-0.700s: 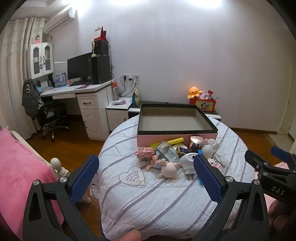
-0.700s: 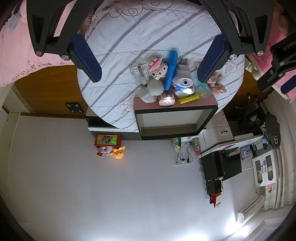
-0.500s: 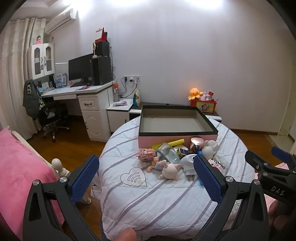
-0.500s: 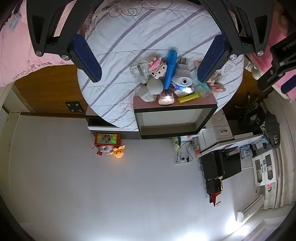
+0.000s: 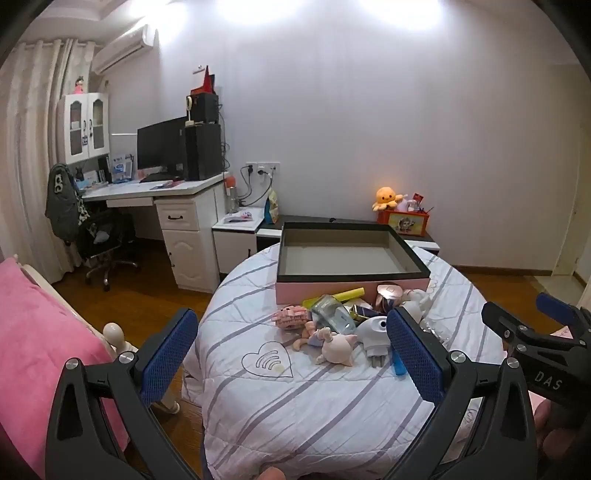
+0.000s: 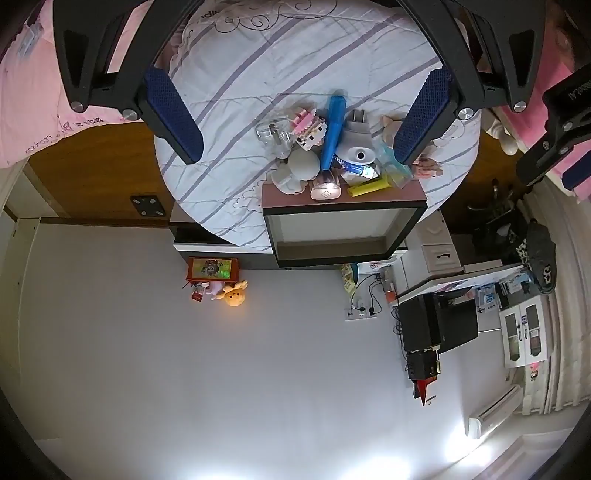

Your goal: Organize rigid objects

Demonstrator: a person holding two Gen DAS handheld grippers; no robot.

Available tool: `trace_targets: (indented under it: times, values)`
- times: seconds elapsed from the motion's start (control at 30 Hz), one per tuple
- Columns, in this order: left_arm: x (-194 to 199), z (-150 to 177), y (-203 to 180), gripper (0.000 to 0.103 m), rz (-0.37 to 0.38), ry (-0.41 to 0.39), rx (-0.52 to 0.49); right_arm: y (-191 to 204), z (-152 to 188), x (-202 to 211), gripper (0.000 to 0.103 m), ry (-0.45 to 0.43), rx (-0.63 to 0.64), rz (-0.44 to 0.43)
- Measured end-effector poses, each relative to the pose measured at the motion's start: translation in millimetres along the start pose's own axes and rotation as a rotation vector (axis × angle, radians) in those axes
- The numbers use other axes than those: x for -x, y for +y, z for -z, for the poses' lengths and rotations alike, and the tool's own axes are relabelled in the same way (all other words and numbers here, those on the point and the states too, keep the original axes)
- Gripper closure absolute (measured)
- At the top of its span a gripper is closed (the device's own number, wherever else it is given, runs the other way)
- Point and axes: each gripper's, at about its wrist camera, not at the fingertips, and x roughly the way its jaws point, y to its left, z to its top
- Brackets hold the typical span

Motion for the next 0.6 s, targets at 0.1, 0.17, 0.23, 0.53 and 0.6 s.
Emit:
trace_targets:
  times: [0.1,0.17,0.23,0.53,0.6]
  values:
    - [0.3,0.7,-0.3,0.000,-0.003,0.001,-0.005,-0.2,-1.3,0.7,0.000,-0.001,-0.002,0.002]
    - [1.3,0.8,-0.5,0.000,-0.003,0.004,-0.003,-0.7,-1.7,2.0,0.000,-0.004,-0.003,0.002]
    - [-0.5,2.6,-0.5,0.000,0.000,0.004,-0.001,-1.2,-1.7,3.1,0.000,-0.007,-0.004,0.002]
    - [-2.1,3.1,-1.3,0.000,0.000,-0.002,0.000,-1.5,-2.8,5.0,0.000,-0.012,-0.005,-0.001]
    - [-2.0,3.6,-2.0,0.000,0.002,-0.005,0.001,-0.9,-3.0,5.8,0.000,-0.016,-0.004,-0.002]
